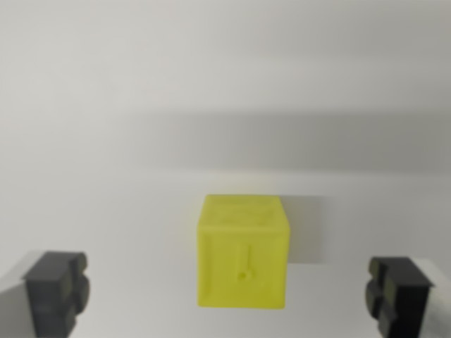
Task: Pick yellow cube
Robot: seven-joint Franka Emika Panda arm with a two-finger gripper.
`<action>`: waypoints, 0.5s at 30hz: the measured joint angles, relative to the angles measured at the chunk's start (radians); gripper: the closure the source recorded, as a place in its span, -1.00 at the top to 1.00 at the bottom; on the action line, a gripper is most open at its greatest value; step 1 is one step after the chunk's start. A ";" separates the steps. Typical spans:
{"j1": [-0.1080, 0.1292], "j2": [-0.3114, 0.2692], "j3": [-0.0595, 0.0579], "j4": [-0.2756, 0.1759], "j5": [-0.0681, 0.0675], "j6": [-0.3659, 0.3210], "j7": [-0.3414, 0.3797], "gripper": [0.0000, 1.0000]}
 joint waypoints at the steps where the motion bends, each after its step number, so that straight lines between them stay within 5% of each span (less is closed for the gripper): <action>1: -0.001 0.003 0.000 -0.006 0.000 0.009 -0.002 1.00; 15: -0.016 0.051 0.000 -0.083 0.011 0.134 -0.037 1.00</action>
